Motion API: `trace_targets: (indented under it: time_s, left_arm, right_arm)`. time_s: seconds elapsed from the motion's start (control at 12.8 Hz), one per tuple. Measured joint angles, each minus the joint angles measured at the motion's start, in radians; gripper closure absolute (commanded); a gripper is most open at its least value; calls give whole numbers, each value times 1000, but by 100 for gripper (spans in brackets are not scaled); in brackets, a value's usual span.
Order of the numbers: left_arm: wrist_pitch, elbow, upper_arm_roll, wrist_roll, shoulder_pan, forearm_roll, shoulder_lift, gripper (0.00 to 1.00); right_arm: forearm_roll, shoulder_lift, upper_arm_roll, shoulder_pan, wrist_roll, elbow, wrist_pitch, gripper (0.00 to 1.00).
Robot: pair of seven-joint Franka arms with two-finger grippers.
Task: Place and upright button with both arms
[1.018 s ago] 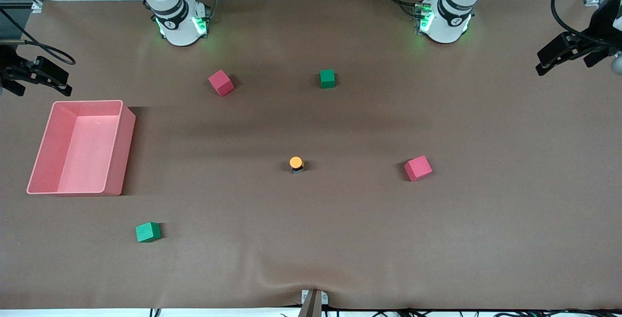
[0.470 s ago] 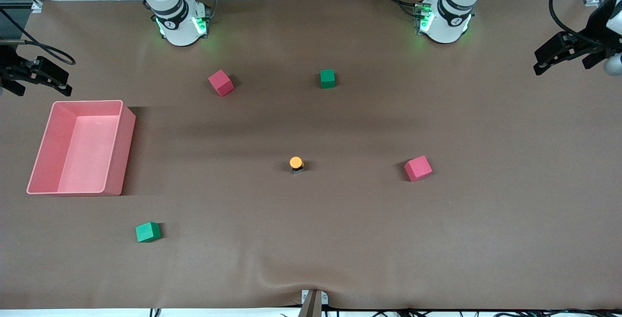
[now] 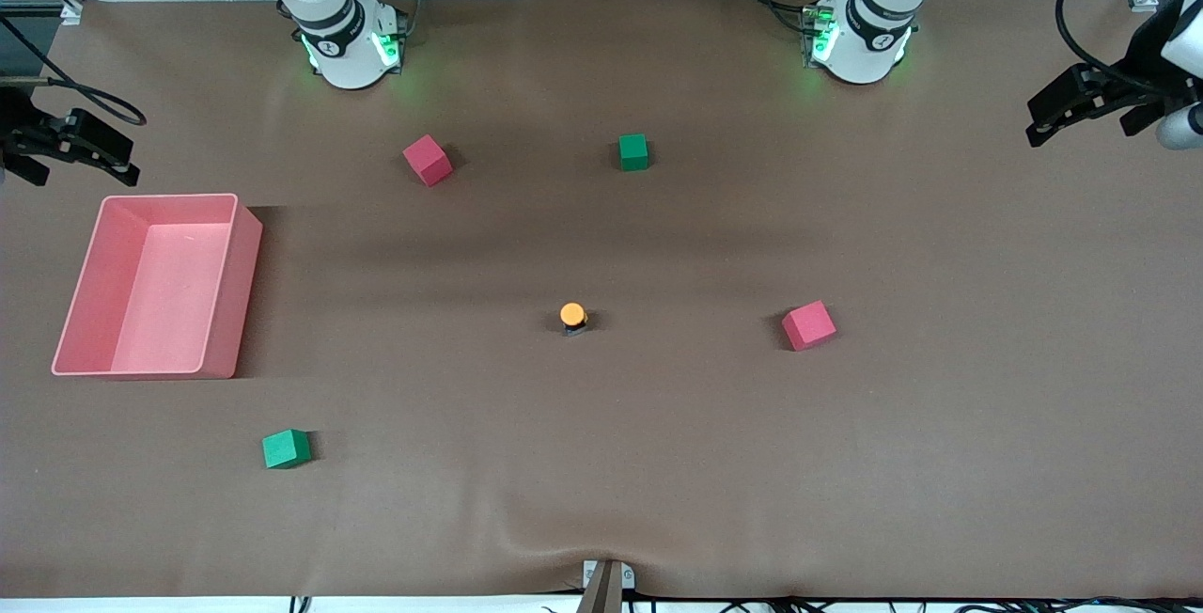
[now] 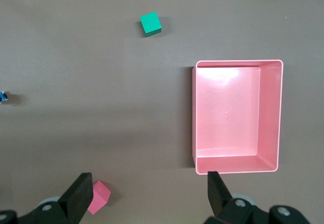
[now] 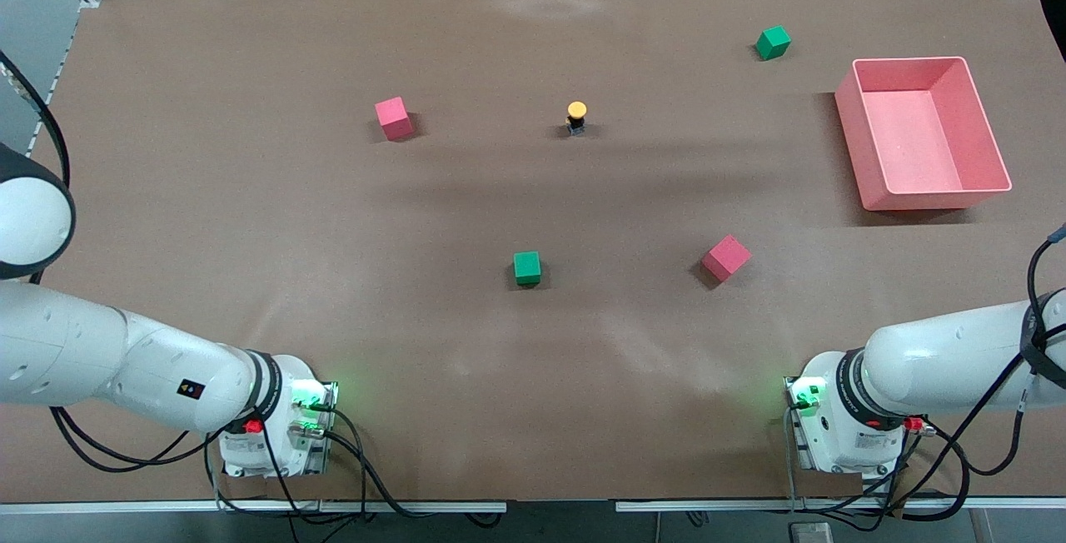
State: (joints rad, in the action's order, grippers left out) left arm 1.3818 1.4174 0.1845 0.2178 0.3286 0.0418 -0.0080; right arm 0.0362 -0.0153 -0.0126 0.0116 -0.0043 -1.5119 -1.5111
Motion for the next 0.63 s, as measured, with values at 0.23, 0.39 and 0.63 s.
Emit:
trace_targets:
  time_s: [0.23, 0.39, 0.63]
  left_arm:
    - [1, 10, -167, 0, -146, 0, 2, 0]
    - [14, 29, -239, -1, -225, 0, 2, 0]
    - [39, 59, -314, -26, -323, 0, 1, 0]
  right_arm:
    - [0, 0, 0, 0, 0, 0, 0, 0]
    - [0, 0, 0, 0, 0, 0, 0, 0]
    - [0, 0, 0, 0, 0, 0, 0, 0]
